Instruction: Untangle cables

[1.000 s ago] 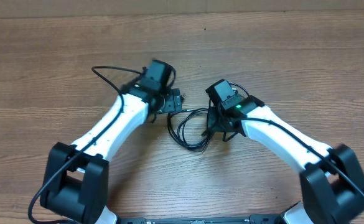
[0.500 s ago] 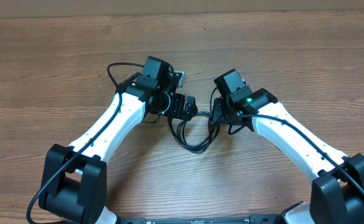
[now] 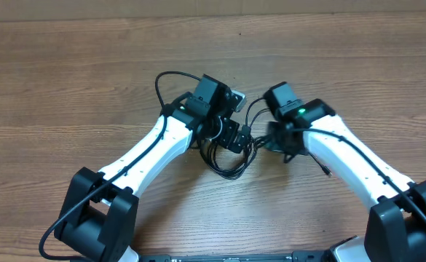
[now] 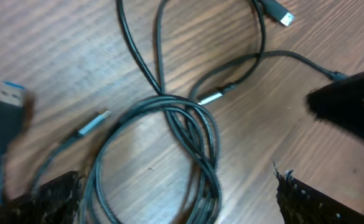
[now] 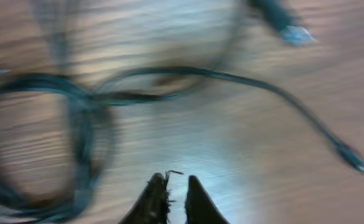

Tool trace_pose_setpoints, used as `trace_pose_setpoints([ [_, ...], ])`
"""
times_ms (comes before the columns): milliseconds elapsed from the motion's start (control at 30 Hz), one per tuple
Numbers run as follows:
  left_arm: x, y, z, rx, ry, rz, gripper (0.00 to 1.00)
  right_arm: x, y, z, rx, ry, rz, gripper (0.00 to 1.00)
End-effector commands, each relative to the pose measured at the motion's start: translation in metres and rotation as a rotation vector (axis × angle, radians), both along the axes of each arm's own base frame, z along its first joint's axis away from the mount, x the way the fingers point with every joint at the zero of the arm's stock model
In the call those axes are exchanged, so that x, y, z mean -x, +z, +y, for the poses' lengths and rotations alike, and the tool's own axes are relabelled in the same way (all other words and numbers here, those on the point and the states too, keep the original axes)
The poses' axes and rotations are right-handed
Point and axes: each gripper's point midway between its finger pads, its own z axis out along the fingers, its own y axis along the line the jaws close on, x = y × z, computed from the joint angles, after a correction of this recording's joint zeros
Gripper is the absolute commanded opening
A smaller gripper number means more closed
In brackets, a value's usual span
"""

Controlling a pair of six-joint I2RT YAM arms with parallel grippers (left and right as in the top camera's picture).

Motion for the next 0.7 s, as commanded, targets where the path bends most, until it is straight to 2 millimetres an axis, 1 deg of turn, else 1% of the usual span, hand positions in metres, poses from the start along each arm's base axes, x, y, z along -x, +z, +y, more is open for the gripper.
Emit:
trace_pose_setpoints([
  [0, 0.006, 0.008, -0.011, 0.080, 0.010, 0.074, 1.00, -0.018, 0.022, -0.034, 0.065, -0.124, -0.071, 0.17],
  [67, 0.010, 0.008, -0.013, 0.074, -0.035, 0.061, 1.00, -0.020, 0.023, -0.044, 0.051, -0.184, -0.065, 0.22],
  [100, 0.010, 0.006, -0.011, 0.045, -0.061, 0.035, 1.00, -0.021, 0.022, -0.046, 0.005, -0.222, -0.054, 0.23],
  [167, 0.006, 0.001, -0.005, -0.011, -0.061, 0.001, 1.00, -0.022, 0.021, -0.036, -0.086, -0.232, -0.037, 0.23],
  [233, -0.004, -0.004, 0.008, -0.084, -0.006, -0.031, 1.00, -0.026, 0.022, -0.015, -0.211, -0.208, -0.028, 0.24],
  [267, -0.011, -0.004, 0.016, -0.106, 0.050, -0.037, 1.00, -0.028, 0.023, -0.004, -0.260, -0.161, -0.032, 0.27],
  [333, -0.025, 0.001, 0.029, -0.105, 0.164, -0.023, 0.99, -0.031, 0.021, 0.014, -0.308, -0.036, -0.058, 0.41],
  [400, -0.039, 0.008, 0.042, -0.085, 0.247, -0.013, 1.00, -0.033, 0.015, 0.024, -0.306, 0.035, -0.079, 0.50],
  [467, -0.054, 0.014, 0.059, -0.067, 0.327, -0.010, 1.00, -0.035, 0.006, 0.036, -0.305, 0.118, -0.104, 0.52],
  [533, -0.068, 0.019, 0.079, -0.050, 0.412, -0.003, 1.00, -0.038, -0.005, 0.048, -0.287, 0.249, -0.147, 0.52],
  [600, -0.076, 0.019, 0.098, -0.041, 0.487, 0.015, 1.00, -0.042, -0.017, 0.049, -0.226, 0.346, -0.180, 0.52],
  [667, -0.078, 0.017, 0.113, -0.039, 0.541, 0.041, 1.00, -0.046, -0.026, 0.046, -0.170, 0.402, -0.205, 0.52],
])
